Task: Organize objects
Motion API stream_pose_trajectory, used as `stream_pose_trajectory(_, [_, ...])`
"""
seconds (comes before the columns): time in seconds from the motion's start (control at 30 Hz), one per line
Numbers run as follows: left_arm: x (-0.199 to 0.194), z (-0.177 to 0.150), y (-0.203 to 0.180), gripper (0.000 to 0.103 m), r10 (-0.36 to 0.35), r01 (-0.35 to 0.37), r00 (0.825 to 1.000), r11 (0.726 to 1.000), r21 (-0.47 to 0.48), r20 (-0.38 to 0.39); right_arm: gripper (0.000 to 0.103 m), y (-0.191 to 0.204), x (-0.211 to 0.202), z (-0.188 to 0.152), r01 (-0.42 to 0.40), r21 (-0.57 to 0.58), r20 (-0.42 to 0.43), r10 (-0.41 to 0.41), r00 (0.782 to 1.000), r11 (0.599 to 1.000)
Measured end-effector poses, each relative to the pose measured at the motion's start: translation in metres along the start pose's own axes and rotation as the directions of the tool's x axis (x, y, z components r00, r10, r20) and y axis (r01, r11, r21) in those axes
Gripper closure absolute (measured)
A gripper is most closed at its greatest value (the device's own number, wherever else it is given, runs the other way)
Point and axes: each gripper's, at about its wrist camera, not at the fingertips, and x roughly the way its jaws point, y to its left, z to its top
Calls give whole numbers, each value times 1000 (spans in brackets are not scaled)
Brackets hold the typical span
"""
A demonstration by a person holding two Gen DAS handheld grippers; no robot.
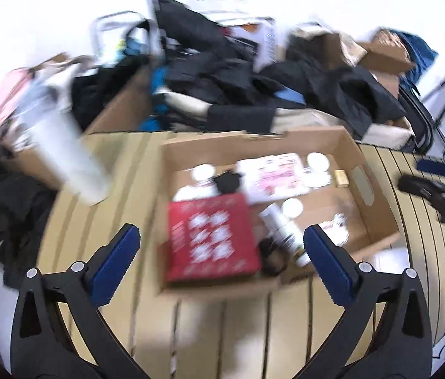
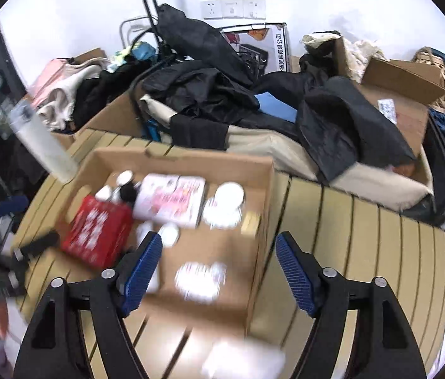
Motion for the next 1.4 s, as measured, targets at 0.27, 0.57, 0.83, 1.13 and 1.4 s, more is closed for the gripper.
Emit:
stream_pose_trajectory(0.27, [-98,-70,23,0,94,-91,994,994,-66,53,21,29,-95,-82,-66,-31,49,68,996,997])
stream_pose_trajectory(0.57, [-179,-233,-12,0,-8,15,998,993,-115,63,21,65,-177,-248,-194,-63,136,201,970,979])
stream_pose_trajectory(0.83, [-182,-257,-34,0,32,-27,998,995,-95,47,21,49,-159,-312,-175,48,60,172,983,983])
stream_pose_trajectory(1.13, [-161,-248,-58,0,-38,40,998,999,-34,50,22,19,-150,-308,-147,156,108,131,985,977])
stream_pose_trajectory(1.4, [-85,-189,-101,1,-217,217,976,976,-19,14,34,-23,-122,-295,-143,259,152,106,983,955])
